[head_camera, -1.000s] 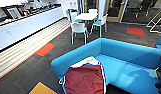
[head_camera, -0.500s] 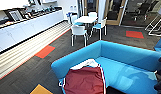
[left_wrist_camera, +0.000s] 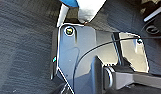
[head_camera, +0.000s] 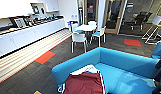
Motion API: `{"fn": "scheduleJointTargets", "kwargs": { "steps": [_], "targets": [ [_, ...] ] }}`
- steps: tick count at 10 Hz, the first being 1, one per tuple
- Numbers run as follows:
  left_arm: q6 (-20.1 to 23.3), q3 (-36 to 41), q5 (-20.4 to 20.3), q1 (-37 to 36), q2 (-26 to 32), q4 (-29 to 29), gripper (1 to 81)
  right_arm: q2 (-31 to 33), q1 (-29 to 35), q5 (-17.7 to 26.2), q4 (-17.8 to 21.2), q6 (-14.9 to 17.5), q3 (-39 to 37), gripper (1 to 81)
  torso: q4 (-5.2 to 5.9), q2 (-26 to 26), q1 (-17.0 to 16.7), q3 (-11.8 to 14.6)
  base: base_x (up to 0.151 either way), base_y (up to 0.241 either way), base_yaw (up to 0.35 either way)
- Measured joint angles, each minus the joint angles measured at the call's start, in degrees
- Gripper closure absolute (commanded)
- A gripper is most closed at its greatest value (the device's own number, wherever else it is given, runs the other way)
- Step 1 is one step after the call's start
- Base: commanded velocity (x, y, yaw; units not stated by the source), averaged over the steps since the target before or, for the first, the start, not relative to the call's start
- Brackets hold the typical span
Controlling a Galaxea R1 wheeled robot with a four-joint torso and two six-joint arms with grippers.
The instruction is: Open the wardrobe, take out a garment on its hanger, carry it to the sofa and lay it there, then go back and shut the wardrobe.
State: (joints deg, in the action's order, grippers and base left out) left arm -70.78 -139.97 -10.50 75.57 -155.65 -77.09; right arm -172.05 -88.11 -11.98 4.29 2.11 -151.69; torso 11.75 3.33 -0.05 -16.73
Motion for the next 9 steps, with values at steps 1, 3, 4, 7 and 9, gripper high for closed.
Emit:
{"fn": "scheduleJointTargets", "kwargs": {
  "steps": [1,3,4,7,9],
  "targets": [
    [0.0,-2.2,-0.6,1.8,-2.1,-0.3,1.0,-0.3,0.2,0.0,0.0,0.0,0.0,1.0,-0.74,0.0,0.0,0.0,0.000,0.000,0.000],
    [0.0,-6.9,-1.1,4.3,-5.9,-0.8,1.0,-1.1,-0.1,0.1,0.0,0.0,0.0,1.0,-4.13,0.0,0.0,0.7,0.000,0.000,0.000],
    [0.0,-9.0,-1.2,4.5,-7.6,-0.8,1.0,-1.1,-0.3,0.2,0.0,0.0,0.0,1.0,-6.12,0.0,0.0,1.1,0.000,0.000,0.000],
    [0.1,-13.1,-1.4,4.9,-11.4,-0.9,1.0,-1.1,-1.1,0.3,0.0,0.0,-0.1,1.0,-11.00,0.1,0.0,2.5,0.000,0.000,0.000],
    [0.1,-13.8,-1.0,5.6,-13.1,-0.9,1.0,-1.3,-1.4,0.4,0.0,0.0,-0.1,1.0,-11.43,0.1,0.0,2.6,0.000,0.000,0.000]
  ]
}}
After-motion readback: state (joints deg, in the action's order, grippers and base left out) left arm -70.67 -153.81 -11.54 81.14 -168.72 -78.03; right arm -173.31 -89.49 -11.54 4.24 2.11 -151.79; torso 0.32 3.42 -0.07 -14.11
